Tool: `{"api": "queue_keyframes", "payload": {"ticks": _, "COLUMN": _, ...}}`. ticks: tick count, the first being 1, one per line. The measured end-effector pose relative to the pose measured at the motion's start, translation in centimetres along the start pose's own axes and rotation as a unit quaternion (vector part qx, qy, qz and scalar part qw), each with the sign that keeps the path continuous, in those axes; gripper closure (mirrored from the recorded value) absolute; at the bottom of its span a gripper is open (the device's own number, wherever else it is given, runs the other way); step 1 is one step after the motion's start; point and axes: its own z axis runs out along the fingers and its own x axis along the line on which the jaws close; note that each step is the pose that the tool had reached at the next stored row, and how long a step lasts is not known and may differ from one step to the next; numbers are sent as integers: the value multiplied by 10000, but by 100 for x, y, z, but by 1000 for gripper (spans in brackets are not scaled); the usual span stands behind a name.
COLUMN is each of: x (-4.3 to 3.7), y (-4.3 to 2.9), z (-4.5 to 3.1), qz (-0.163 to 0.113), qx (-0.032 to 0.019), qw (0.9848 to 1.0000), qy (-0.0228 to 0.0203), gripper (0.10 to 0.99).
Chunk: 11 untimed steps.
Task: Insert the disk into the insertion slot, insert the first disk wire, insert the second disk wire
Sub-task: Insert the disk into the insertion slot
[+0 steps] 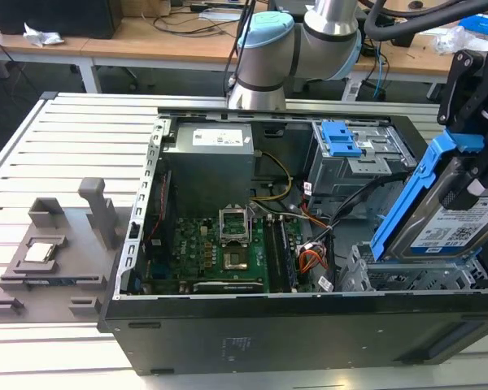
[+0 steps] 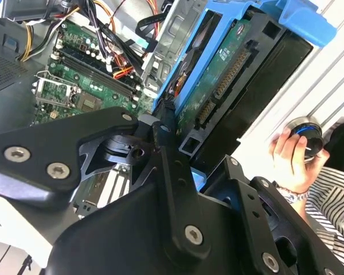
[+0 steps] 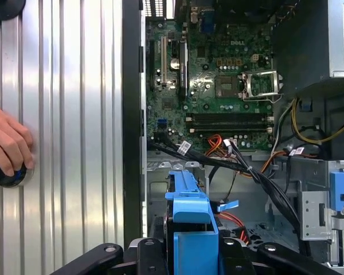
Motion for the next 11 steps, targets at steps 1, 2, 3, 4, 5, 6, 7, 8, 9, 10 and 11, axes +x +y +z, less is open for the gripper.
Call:
{"api": "queue_keyframes", "payload": {"ticks": 1, "x": 0, "y": 0, "z": 9, "qz": 0, "qx": 0, "qw": 10000, "qy": 0, "gripper": 722}}
{"api": "queue_keyframes", "payload": {"ticks": 2, "x": 0, "y": -1, "z": 24, "qz": 0, "qx": 0, "qw": 10000, "qy": 0, "gripper": 722}}
{"api": "queue_keyframes", "payload": {"ticks": 3, "x": 0, "y": -1, "z": 34, "qz": 0, "qx": 0, "qw": 10000, "qy": 0, "gripper": 722}}
{"api": "queue_keyframes", "payload": {"ticks": 4, "x": 0, "y": -2, "z": 38, "qz": 0, "qx": 0, "qw": 10000, "qy": 0, "gripper": 722}}
{"api": "queue_keyframes", "payload": {"ticks": 5, "x": 0, "y": -2, "z": 42, "qz": 0, "qx": 0, "qw": 10000, "qy": 0, "gripper": 722}}
{"api": "queue_keyframes", "payload": {"ticks": 6, "x": 0, "y": -2, "z": 46, "qz": 0, "qx": 0, "qw": 10000, "qy": 0, "gripper": 722}}
{"api": "queue_keyframes", "payload": {"ticks": 7, "x": 0, "y": -2, "z": 49, "qz": 0, "qx": 0, "qw": 10000, "qy": 0, "gripper": 722}}
{"api": "queue_keyframes", "payload": {"ticks": 8, "x": 0, "y": -2, "z": 53, "qz": 0, "qx": 0, "qw": 10000, "qy": 0, "gripper": 722}}
{"api": "queue_keyframes", "payload": {"ticks": 9, "x": 0, "y": -2, "z": 58, "qz": 0, "qx": 0, "qw": 10000, "qy": 0, "gripper": 722}}
{"api": "queue_keyframes", "payload": {"ticks": 10, "x": 0, "y": -3, "z": 65, "qz": 0, "qx": 0, "qw": 10000, "qy": 0, "gripper": 722}}
{"api": "queue_keyframes", "payload": {"ticks": 11, "x": 0, "y": -3, "z": 70, "qz": 0, "qx": 0, "qw": 10000, "qy": 0, "gripper": 722}}
